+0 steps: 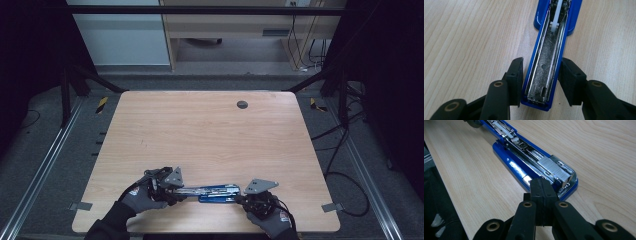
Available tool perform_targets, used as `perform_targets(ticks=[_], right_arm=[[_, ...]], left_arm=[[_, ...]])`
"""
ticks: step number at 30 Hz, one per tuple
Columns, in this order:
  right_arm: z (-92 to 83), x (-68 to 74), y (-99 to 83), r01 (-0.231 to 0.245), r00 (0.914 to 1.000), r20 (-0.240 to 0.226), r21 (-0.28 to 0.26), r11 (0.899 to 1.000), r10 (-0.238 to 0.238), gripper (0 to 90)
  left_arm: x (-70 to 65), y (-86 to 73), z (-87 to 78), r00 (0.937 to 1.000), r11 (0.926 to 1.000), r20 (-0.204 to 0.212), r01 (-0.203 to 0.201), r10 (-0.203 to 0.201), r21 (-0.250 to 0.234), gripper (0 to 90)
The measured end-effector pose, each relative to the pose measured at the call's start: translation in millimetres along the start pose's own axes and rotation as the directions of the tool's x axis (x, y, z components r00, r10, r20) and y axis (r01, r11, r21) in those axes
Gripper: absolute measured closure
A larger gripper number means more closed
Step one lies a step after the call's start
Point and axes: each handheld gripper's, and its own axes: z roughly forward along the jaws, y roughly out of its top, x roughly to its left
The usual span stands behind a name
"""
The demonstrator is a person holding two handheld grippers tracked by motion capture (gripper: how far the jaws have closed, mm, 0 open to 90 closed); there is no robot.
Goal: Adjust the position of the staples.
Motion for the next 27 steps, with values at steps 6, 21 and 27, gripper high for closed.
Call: perform_targets(ticks=[6, 21, 27], right_arm=[[2.5, -1.7, -0.5, -0.002, 1.0000, 0.009, 0.007, 1.000, 0.001, 90.0], [7.7, 3.2, 0.3, 0.027, 0.9996, -0.003, 0.019, 0.999, -0.027, 90.0], [7.1, 0.5, 0.2, 0.012, 0.9998, 0.017, -0.001, 1.000, -0.012, 90.0]], left_arm=[[0.1, 1.1, 0.1, 1.0000, 1.0000, 0.004, -0.007, 0.007, 0.007, 56.7], [0.6, 2.4, -0.8, 0.9995, 0.9995, 0.019, -0.026, 0.026, 0.020, 59.0], [0.6, 2.6, -0.6, 0.9995, 0.9994, 0.018, -0.027, 0.027, 0.021, 58.8]])
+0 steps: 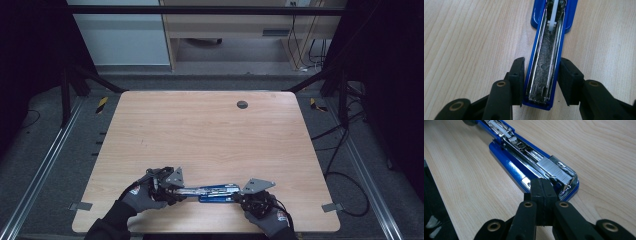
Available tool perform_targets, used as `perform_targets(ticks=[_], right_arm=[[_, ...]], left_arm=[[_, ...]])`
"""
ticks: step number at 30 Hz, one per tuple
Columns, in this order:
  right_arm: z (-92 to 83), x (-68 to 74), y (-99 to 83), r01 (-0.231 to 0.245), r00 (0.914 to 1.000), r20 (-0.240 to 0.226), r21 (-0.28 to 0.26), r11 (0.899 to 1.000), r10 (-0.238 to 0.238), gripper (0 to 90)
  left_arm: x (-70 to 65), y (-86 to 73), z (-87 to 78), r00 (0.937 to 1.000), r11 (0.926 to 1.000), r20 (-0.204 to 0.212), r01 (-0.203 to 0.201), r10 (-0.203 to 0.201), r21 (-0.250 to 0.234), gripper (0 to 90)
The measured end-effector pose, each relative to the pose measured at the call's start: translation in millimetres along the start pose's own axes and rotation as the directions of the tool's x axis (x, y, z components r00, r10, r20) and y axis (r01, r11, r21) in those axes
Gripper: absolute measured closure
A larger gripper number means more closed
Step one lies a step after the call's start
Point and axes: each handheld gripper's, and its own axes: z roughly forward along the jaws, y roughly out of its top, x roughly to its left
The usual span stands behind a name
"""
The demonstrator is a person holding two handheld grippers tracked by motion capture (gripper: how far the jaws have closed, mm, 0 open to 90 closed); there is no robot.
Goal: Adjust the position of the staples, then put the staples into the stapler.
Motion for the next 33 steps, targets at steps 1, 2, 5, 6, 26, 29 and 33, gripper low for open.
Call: perform_targets(ticks=[1, 2, 5, 6, 26, 29, 33], right_arm=[[-0.2, -0.2, -0.2, -0.007, 1.0000, 0.006, -0.001, 1.000, 0.007, 90.0], [-0.4, -0.9, -0.3, -0.003, 1.0000, 0.009, -0.002, 1.000, 0.003, 90.0], [-0.4, -2.6, -0.9, -0.002, 0.9999, 0.011, -0.007, 1.000, 0.002, 90.0], [-0.5, -2.6, -0.8, -0.005, 0.9999, 0.014, -0.006, 1.000, 0.005, 90.0], [-0.7, -4.2, -1.9, -0.014, 0.9998, 0.015, -0.015, 1.000, 0.014, 90.0], [-0.7, -4.1, -1.7, -0.011, 0.9998, 0.016, -0.013, 1.000, 0.011, 90.0], [-0.8, -4.1, -1.9, -0.011, 0.9998, 0.015, -0.013, 1.000, 0.011, 90.0]], left_arm=[[0.0, -0.2, 0.0, 1.0000, 1.0000, 0.000, 0.000, 0.000, -0.001, 58.7], [0.0, -0.2, 0.0, 1.0000, 1.0000, -0.002, 0.000, 0.000, 0.000, 58.7], [-0.7, -0.3, 0.4, 1.0000, 1.0000, -0.002, 0.007, -0.007, -0.007, 58.7], [-0.6, -0.3, 0.4, 1.0000, 1.0000, 0.000, 0.006, -0.006, -0.008, 58.8], [1.5, 5.4, -5.4, 0.9998, 0.9999, 0.016, -0.013, 0.013, 0.010, 60.0], [1.1, 5.9, -5.6, 0.9998, 0.9998, 0.016, -0.016, 0.015, 0.011, 60.1], [1.1, 7.3, -6.6, 0.9997, 0.9996, 0.015, -0.022, 0.022, 0.016, 60.3]])
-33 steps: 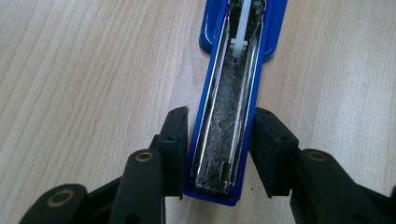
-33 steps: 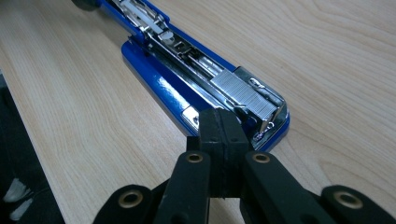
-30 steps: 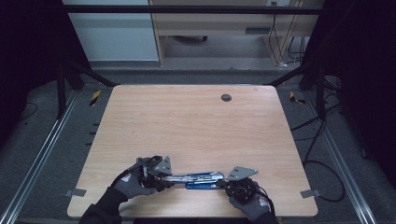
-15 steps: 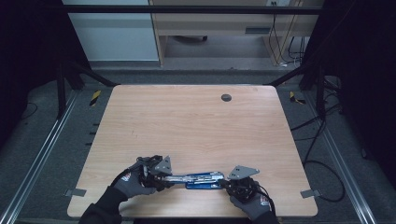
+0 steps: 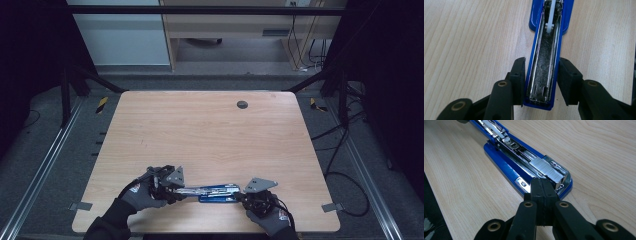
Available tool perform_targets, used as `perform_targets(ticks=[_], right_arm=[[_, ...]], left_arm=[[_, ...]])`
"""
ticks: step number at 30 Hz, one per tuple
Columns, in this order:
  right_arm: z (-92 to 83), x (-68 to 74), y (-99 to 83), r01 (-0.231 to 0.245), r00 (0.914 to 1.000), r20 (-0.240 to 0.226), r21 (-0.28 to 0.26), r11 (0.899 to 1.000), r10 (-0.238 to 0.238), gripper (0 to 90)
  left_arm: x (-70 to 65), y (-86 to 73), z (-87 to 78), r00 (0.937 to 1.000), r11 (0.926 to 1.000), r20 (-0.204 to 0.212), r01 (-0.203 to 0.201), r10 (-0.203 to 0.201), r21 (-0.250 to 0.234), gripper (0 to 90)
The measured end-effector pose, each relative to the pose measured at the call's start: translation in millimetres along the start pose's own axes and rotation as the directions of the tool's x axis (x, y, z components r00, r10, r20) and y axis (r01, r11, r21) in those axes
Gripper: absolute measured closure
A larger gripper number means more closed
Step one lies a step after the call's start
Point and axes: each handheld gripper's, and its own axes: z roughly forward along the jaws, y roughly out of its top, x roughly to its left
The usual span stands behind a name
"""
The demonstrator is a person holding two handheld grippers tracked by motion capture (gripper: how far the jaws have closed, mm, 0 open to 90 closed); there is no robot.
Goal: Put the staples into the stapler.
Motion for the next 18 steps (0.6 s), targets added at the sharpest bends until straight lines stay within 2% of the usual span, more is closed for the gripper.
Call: perform_targets(ticks=[7, 10, 18], right_arm=[[0.1, -0.3, 0.1, 0.003, 1.0000, -0.002, -0.001, 1.000, -0.003, 90.0], [0.2, -0.5, 0.2, 0.003, 1.0000, -0.003, 0.000, 1.000, -0.003, 90.0], [0.2, -0.7, 0.4, 0.006, 1.0000, -0.002, 0.001, 1.000, -0.006, 90.0]], left_arm=[[0.5, 4.1, -3.9, 0.9999, 0.9999, -0.004, -0.016, 0.016, -0.004, 60.5], [-0.3, 5.9, -5.5, 0.9999, 0.9999, 0.000, -0.012, 0.012, 0.010, 60.5], [0.0, 6.9, -6.8, 0.9999, 0.9999, 0.002, -0.011, 0.011, 0.009, 60.6]])
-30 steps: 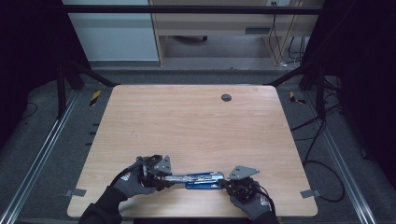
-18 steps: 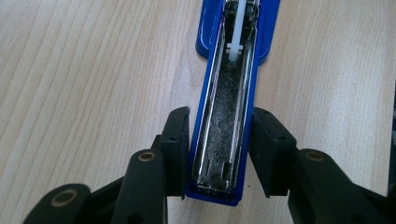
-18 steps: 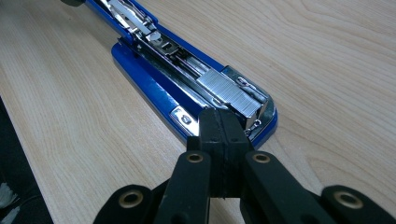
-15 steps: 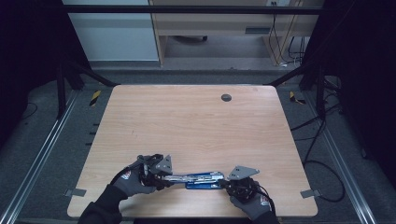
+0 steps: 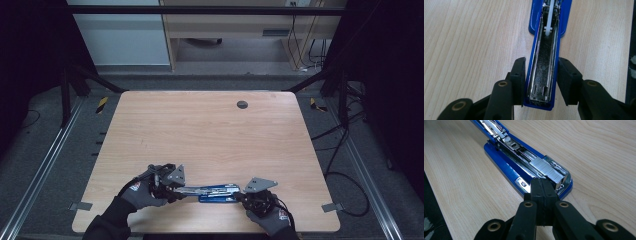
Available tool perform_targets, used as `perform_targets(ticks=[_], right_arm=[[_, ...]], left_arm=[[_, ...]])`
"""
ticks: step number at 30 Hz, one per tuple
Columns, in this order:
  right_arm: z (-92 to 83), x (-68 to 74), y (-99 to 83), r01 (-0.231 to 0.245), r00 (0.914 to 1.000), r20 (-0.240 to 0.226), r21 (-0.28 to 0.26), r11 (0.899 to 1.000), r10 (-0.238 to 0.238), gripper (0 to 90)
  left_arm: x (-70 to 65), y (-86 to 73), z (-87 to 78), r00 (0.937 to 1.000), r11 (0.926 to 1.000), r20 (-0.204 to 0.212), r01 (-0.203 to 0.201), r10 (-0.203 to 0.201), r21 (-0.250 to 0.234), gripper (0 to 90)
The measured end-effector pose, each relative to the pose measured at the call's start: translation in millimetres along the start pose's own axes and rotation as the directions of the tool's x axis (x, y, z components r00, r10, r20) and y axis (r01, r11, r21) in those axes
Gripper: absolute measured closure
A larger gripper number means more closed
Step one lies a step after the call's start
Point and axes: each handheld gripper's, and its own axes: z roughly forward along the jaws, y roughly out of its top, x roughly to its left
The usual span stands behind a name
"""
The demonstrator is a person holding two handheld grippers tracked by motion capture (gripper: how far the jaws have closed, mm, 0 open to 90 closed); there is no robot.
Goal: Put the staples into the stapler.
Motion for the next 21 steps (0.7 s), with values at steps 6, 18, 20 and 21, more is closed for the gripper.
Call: perform_targets(ticks=[6, 18, 20, 21], right_arm=[[-0.3, -0.3, 0.1, 0.001, 1.0000, -0.002, 0.004, 1.000, -0.001, 90.0], [-0.3, -0.5, 0.2, -0.001, 1.0000, -0.002, 0.005, 1.000, 0.001, 90.0], [-0.1, -0.5, 0.0, -0.004, 1.0000, -0.004, 0.002, 1.000, 0.004, 90.0], [0.0, -0.2, -0.1, -0.007, 1.0000, -0.003, 0.001, 1.000, 0.007, 90.0]], left_arm=[[-0.2, 2.0, -1.5, 1.0000, 1.0000, 0.001, -0.004, 0.004, 0.000, 60.8], [0.0, 6.5, -5.6, 0.9999, 0.9999, 0.006, -0.012, 0.012, 0.004, 61.1], [0.0, 7.1, -6.0, 0.9999, 0.9999, 0.006, -0.013, 0.013, 0.003, 61.2], [0.1, 7.4, -6.4, 0.9999, 0.9999, 0.007, -0.014, 0.014, 0.005, 61.2]])
